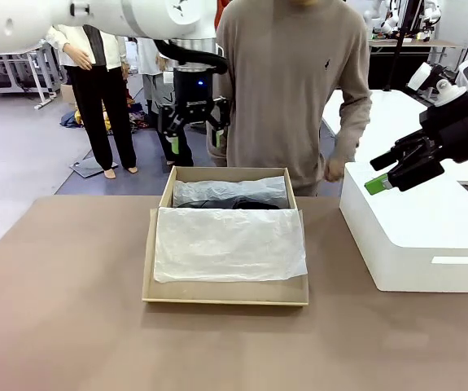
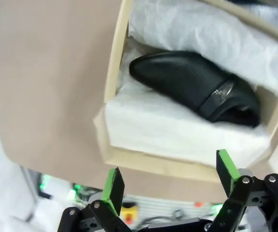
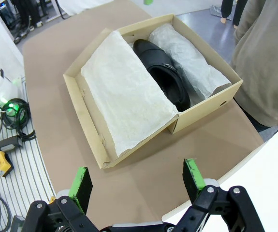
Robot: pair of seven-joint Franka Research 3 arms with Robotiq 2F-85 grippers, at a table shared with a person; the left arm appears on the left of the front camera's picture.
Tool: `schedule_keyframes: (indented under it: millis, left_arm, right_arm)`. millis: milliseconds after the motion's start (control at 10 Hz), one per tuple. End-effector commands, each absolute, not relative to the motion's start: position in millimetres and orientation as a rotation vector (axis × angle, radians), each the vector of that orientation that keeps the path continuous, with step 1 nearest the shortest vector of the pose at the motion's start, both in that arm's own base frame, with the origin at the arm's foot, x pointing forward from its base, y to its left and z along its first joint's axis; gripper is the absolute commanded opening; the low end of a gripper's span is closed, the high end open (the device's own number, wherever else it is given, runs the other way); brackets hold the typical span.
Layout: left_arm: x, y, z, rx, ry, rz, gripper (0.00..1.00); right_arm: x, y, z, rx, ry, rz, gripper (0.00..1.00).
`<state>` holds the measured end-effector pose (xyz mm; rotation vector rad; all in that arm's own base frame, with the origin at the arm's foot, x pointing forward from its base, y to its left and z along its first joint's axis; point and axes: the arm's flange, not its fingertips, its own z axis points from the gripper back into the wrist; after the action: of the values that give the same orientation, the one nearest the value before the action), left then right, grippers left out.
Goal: Pack the shoes into the box.
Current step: Close the Shoes Box.
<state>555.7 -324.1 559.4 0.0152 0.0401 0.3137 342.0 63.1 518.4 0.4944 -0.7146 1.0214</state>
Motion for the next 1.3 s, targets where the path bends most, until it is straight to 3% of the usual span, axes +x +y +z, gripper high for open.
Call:
schedule_keyframes:
  millis: [0,800,1200]
  left_arm:
    - [547,-304,560,0.074,0.055,0.144,1.0]
    - [555,-313,556,0.041,0.062,0.197,1.0]
    - [556,-254,572,0.181,0.053,-0.244,1.0]
  right_arm:
    - [346,64,516,0.519,-0.746,1.039,1.0]
    - [346,64,516,0.519,-0.746,1.039,1.0]
    - [346,64,516,0.519,-0.746,1.039,1.0]
